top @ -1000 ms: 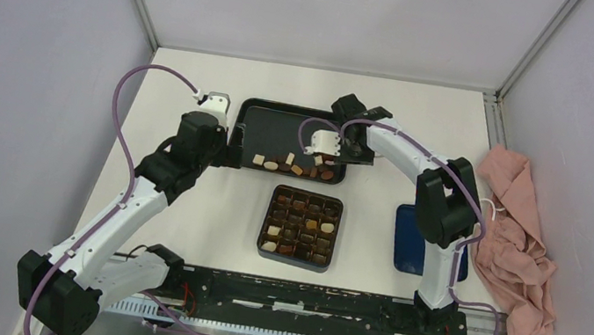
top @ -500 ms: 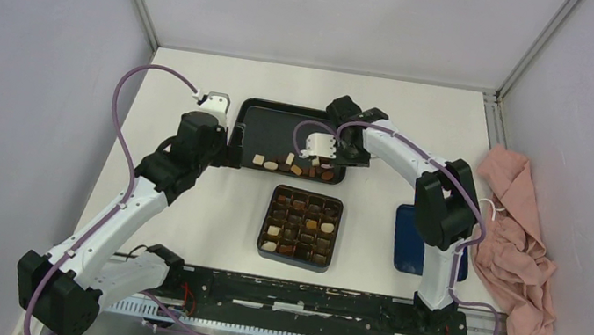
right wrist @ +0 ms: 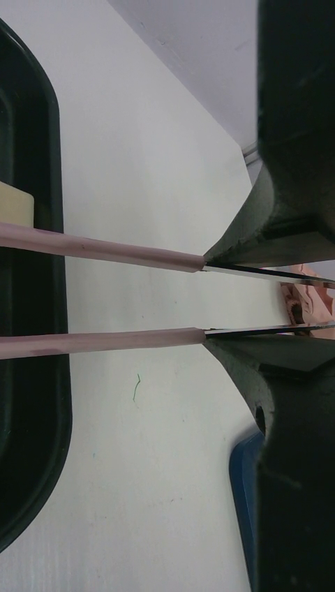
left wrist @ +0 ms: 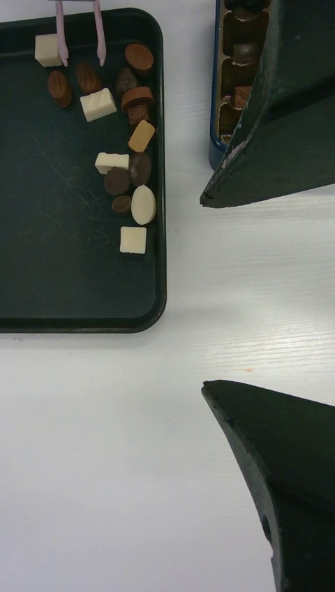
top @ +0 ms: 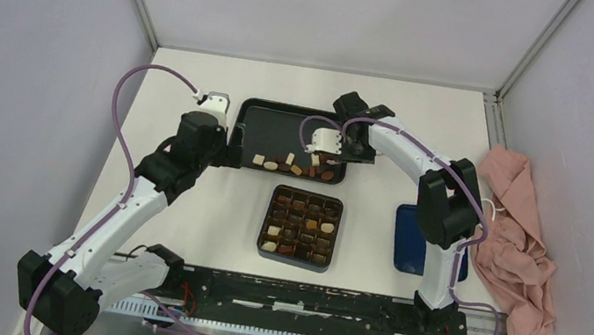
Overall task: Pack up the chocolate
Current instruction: Pick up the fake chocolate from the plate.
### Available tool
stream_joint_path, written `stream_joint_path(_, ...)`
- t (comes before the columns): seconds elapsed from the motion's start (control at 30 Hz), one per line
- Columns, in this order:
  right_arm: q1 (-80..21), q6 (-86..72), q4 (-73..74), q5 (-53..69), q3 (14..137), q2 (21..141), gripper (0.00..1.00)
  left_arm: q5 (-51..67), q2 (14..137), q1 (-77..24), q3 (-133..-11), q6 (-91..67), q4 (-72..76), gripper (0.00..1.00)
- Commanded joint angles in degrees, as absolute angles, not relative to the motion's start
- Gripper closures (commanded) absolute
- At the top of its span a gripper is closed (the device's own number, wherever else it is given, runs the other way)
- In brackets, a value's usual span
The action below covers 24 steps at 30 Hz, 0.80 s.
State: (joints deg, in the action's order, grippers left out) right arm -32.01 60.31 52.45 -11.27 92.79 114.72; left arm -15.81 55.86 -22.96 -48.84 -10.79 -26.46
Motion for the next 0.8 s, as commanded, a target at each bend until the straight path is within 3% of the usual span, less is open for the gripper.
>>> stream_joint_path(0.0, -32.2, 60.2, 53.1, -11.6, 96.0, 115.2, 0.60, -14.6, 54.9, -22.7, -49.1, -8.0, -24.8, 0.03)
stream_joint_path(0.77, -33.4, 60.9, 55.9, -12.1, 99.2, 119.2, 0.60, -14.6, 54.9, -22.8, -49.2, -8.0, -24.8, 0.03)
